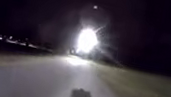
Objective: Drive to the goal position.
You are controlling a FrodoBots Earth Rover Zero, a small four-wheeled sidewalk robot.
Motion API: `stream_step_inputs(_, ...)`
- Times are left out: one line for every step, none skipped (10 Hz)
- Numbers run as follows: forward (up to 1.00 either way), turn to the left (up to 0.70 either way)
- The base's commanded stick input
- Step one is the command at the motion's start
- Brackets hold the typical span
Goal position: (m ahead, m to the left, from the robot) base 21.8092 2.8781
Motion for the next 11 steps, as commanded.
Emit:
stream_step_inputs(1.0, 0.0)
stream_step_inputs(1.0, 0.0)
stream_step_inputs(1.0, 0.0)
stream_step_inputs(1.0, 0.0)
stream_step_inputs(1.0, 0.0)
stream_step_inputs(1.0, 0.0)
stream_step_inputs(1.0, 0.0)
stream_step_inputs(1.0, 0.0)
stream_step_inputs(1.0, 0.0)
stream_step_inputs(1.0, 0.0)
stream_step_inputs(1.0, 0.0)
